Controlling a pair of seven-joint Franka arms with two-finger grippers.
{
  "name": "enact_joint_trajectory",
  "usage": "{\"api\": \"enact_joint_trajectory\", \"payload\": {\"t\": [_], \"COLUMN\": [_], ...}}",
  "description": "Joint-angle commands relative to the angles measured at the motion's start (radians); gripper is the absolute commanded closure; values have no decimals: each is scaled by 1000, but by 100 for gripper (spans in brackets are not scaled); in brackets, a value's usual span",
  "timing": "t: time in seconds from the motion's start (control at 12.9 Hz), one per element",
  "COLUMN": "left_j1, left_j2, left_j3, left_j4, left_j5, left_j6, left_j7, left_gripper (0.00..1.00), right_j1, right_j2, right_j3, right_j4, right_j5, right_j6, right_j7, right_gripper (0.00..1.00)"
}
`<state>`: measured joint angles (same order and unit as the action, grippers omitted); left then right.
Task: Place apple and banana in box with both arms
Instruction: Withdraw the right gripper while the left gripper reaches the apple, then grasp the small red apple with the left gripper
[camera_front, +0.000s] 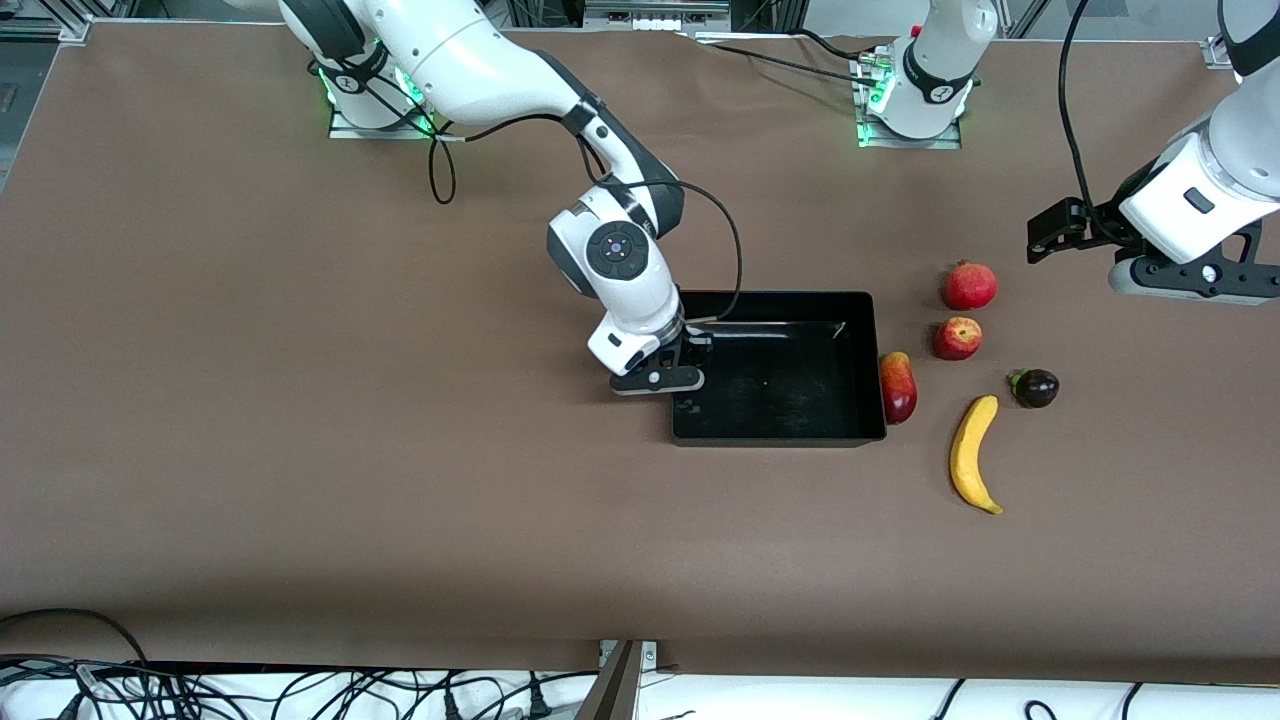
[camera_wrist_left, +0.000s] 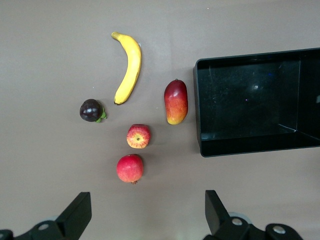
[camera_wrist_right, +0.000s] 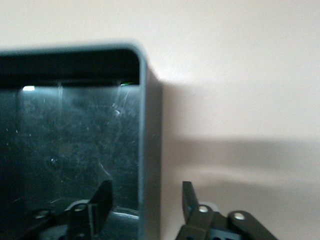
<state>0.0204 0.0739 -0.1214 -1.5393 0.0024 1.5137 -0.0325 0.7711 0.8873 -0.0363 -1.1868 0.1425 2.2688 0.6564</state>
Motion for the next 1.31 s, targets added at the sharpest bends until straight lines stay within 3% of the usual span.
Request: {"api": "enact_joint_trajectory", "payload": {"t": [0.0,0.31,0.46,0.62,0.7,0.85,1.08,1.24], "left_j1": [1,-4,-1,-11,-13,-11,4,10], "left_j2": [4,61,116,159,176,181,152,147], "left_j3": [3,-6,-4,-3,-7,-7,-7,-6], "left_j4": [10,-4,-22,-100,-161,-301,-525,-619], "left_j5": [14,65,76,143,227,234,261,261], "left_j6": [-20,-110,-95,61,173,358,606,713], "left_j7": [-3,5,-7,-26,-44,-84,-102,-122], "left_gripper": [0,0,0,0,0,0,0,0], "right_j1": [-100,-318,-369,-369,-369,-369,-371,-439], "right_j2": [-181,-408,-545,-693,-756,-842,-883,-878], "right_j3": [-25,-40,-91,-167,-181,-186,-189,-157], "right_j4": [-8,-37,-133,-280,-353,-433,-478,-476], "right_j5": [20,42,48,37,28,-41,-96,-115], "right_j6": [-212,-556,-641,-655,-649,-646,-646,-638], "right_j7": [-139,-370,-454,-521,-526,-526,-537,-561], "right_gripper": [0,0,0,0,0,0,0,0]}}
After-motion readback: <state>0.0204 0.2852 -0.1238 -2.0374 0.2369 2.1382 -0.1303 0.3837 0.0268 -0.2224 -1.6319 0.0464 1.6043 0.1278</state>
